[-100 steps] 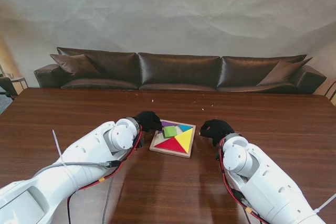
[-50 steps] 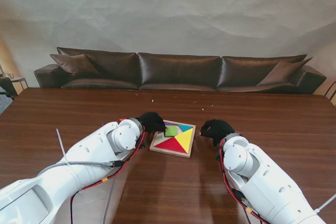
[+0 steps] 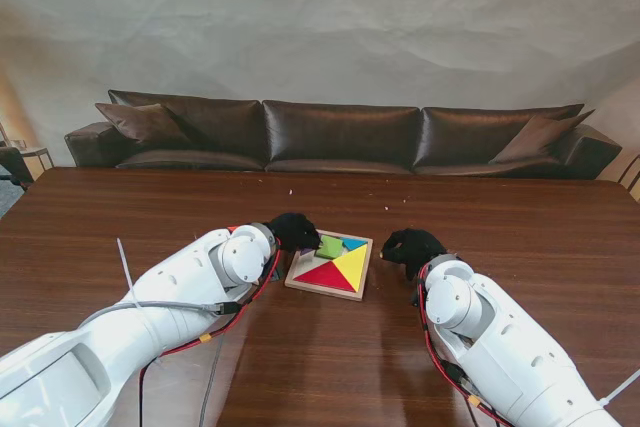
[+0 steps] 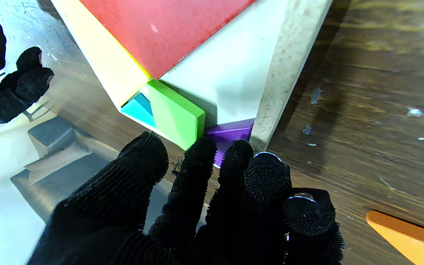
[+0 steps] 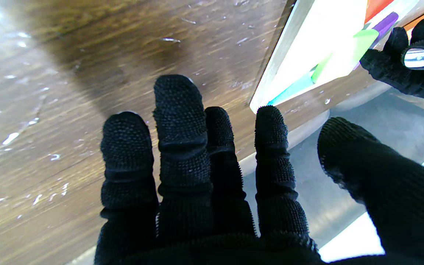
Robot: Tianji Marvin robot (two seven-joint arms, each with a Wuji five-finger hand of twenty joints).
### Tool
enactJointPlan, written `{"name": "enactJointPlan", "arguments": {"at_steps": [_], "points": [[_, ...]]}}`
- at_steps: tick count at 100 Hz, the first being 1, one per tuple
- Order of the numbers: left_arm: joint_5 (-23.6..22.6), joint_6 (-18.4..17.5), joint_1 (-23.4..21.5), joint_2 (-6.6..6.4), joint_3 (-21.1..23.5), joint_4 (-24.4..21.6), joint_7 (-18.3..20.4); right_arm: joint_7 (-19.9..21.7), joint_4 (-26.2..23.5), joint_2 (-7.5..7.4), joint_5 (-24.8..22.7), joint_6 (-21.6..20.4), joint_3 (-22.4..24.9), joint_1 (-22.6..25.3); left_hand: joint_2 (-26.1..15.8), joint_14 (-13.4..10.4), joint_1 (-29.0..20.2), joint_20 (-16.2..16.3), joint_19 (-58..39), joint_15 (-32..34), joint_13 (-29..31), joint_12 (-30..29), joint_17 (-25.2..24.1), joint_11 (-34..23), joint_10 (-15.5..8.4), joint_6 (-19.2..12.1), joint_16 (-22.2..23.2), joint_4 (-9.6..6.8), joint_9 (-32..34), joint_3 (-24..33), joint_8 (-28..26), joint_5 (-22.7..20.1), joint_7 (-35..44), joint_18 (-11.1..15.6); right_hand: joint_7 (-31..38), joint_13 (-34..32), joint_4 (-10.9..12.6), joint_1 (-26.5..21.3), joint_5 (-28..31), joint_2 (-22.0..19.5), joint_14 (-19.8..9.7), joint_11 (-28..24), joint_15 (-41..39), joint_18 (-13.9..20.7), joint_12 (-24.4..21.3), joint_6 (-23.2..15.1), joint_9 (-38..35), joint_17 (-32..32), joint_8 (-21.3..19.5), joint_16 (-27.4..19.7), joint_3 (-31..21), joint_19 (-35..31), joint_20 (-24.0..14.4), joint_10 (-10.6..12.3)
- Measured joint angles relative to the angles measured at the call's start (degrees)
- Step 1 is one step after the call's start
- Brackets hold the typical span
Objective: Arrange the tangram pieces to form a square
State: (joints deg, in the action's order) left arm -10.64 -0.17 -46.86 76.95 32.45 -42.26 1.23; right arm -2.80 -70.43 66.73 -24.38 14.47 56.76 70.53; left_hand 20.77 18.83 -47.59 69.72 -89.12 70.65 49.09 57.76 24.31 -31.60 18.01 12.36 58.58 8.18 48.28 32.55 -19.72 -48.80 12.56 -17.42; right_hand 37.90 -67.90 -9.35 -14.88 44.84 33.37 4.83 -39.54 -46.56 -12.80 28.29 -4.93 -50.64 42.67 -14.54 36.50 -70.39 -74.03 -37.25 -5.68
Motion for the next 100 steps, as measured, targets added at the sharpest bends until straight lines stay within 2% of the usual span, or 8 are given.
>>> {"name": "enactJointPlan", "arguments": {"at_steps": [2,33,63,80,100], "points": [[0.02,-0.04,0.06,0.07,-0.04,0.08,-0.01,0.02,0.00,0.00,0.00,0.00,0.01,0.00,0.00,0.00,0.00,0.01,0.00,0.02,0.00,0.00,0.00,0.00,0.02,0.20,0.01,-1.04,0.00,0.13,0.15,0.00,0.00,0.00,0.00,0.00,0.00,0.00,0.00,0.00,0.00,0.00,0.00,0.00,0.00,0.00,0.00,0.00,0.00,0.00,0.00,0.00,0.00,0.00],[-0.06,-0.26,0.78,0.56,-0.69,0.44,-0.04,0.20,0.04,0.00,0.20,0.04,0.10,0.00,0.00,0.01,0.66,0.65,0.13,0.12,-0.02,0.08,-0.03,0.00,0.10,1.47,0.02,-1.04,-0.04,0.43,1.14,1.15,-0.60,0.00,0.00,0.00,0.00,0.00,0.00,0.00,0.00,0.00,-0.01,0.00,0.00,0.01,0.00,0.00,0.00,0.00,0.00,0.00,0.00,0.00],[-0.91,0.06,0.83,0.22,-0.74,-0.40,0.34,0.21,0.27,0.00,0.45,0.03,0.08,-0.10,0.00,0.01,0.66,0.70,0.71,0.18,-0.17,0.58,-0.62,-0.38,0.30,2.36,0.03,-1.04,-1.05,0.85,1.65,2.20,-1.05,0.00,0.00,0.00,0.00,0.00,0.00,0.00,0.00,0.00,-0.01,0.00,0.00,0.01,0.00,0.00,0.00,0.00,0.00,0.00,0.00,0.00],[0.05,-1.26,1.82,1.39,-1.64,2.88,0.24,0.21,0.36,0.02,0.62,0.06,0.07,-0.15,0.00,0.01,0.66,0.73,0.74,0.19,-0.18,0.58,-0.72,-0.39,0.54,2.49,0.05,-1.04,-1.05,0.85,1.77,2.27,-1.05,0.00,0.00,0.00,0.00,0.00,0.00,0.00,0.00,0.00,-0.01,0.00,-0.01,0.01,0.00,0.00,0.00,0.00,0.00,0.00,0.00,0.00],[0.26,-1.92,2.14,1.92,-2.16,3.73,0.27,0.21,0.39,0.04,0.70,0.20,0.15,-0.15,0.00,0.01,0.66,0.75,1.10,0.20,-0.66,0.58,-0.95,-0.40,0.57,2.54,0.51,-1.04,-1.15,0.85,2.56,2.80,-1.37,0.00,0.00,0.00,0.00,0.00,0.00,0.00,0.00,0.00,-0.01,0.00,-0.01,0.01,0.00,0.00,0.00,0.00,0.00,0.00,0.00,0.00]]}}
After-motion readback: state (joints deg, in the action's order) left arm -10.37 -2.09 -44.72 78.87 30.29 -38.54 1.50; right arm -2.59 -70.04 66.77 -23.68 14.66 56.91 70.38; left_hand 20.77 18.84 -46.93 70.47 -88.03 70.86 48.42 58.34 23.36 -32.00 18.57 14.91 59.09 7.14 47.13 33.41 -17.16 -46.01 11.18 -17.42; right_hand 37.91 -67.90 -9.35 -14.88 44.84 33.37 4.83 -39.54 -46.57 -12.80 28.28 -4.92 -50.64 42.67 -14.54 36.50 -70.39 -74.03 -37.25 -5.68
